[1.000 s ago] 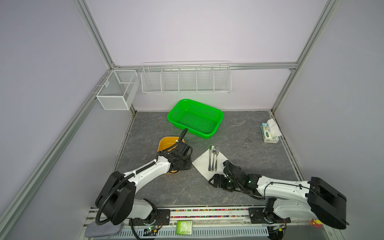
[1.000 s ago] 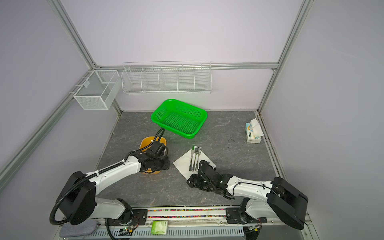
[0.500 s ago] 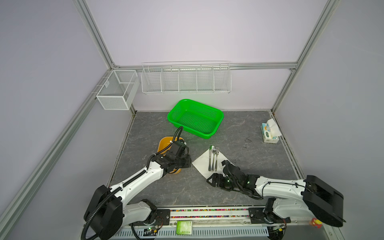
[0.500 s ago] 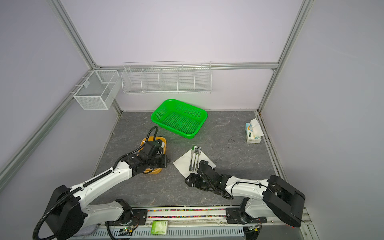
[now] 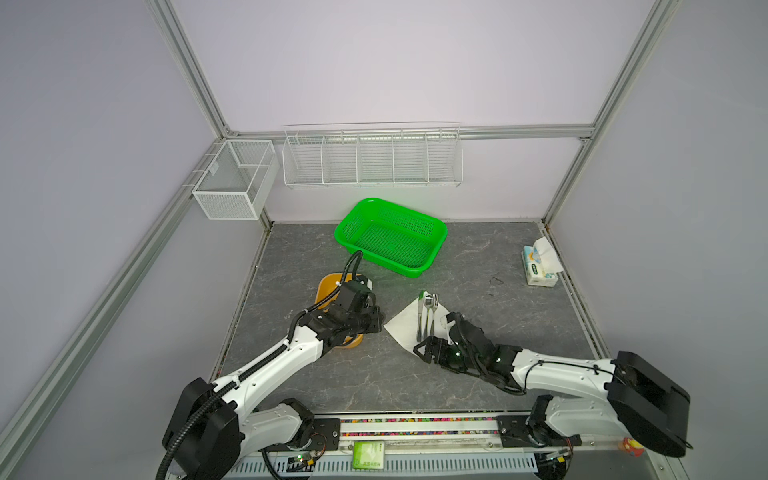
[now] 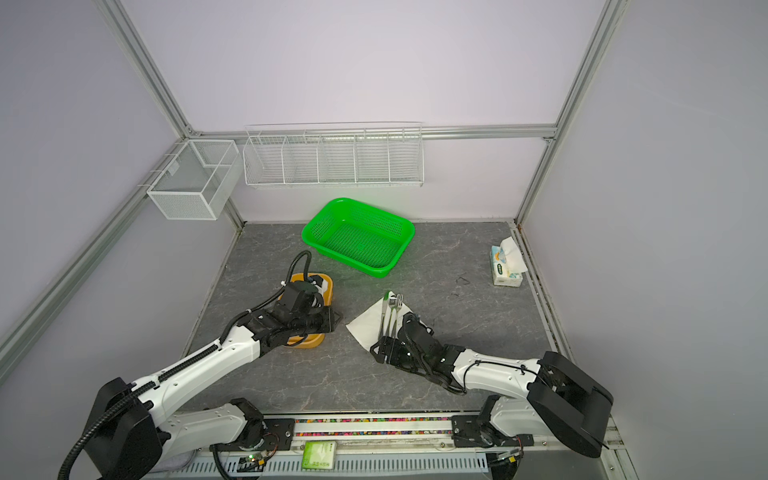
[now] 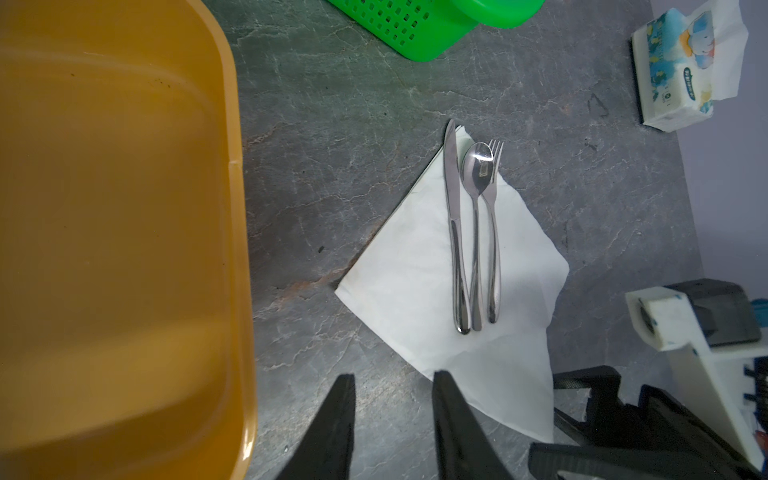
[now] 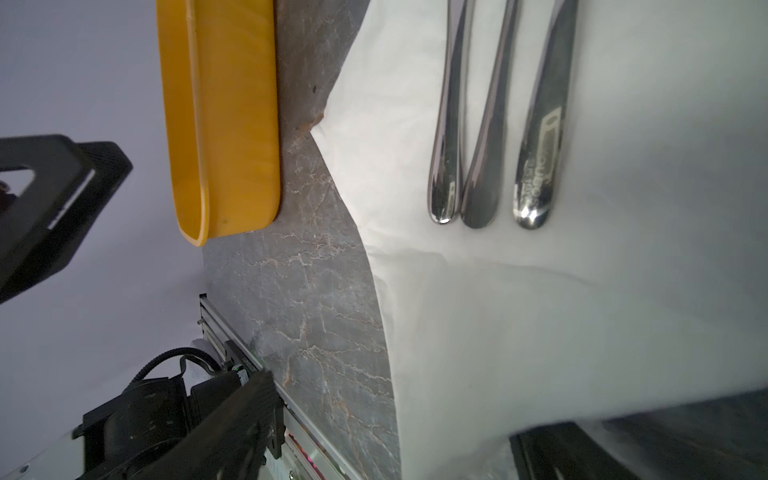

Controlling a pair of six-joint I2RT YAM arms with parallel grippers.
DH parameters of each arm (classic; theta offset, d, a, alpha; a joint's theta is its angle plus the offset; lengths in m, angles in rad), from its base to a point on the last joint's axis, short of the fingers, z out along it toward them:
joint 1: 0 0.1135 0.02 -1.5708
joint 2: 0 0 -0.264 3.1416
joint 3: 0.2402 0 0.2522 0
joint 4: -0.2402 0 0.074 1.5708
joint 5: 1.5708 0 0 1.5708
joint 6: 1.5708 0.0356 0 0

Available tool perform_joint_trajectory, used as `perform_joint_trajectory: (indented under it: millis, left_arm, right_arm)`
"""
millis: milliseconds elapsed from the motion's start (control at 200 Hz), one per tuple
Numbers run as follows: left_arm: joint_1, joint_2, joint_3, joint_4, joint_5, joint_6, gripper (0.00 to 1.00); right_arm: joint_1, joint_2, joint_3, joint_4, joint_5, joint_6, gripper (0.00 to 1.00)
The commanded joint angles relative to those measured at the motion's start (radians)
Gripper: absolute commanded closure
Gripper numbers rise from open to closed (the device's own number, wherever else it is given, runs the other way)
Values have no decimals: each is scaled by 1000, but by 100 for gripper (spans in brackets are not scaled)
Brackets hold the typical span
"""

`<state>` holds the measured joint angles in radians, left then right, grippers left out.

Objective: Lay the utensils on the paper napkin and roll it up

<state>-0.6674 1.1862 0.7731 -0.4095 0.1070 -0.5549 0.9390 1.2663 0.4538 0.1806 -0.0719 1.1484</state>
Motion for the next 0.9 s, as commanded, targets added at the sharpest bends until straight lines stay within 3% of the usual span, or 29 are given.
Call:
perform_joint_trajectory:
  millis: [0,175,505,700,895]
  left_arm:
    - [5,24,-6,57,91,33,67]
    - [4,76,-22,111,249,20,66]
    - [-32,162,-26,162,392,18,75]
    - [-121,245,-26,265,404,-48,79]
    - [-138,293,-39,328,412,-83,80]
  right_arm:
    - [-28,-22,31,-2,12,1,11]
    - [-59,-15,29,11,14,0,11]
    - [-81,18,27,39,60,33,11]
    - [-90,50,28,79,56,48,12]
    - [-95,75,30,98,54,60,13]
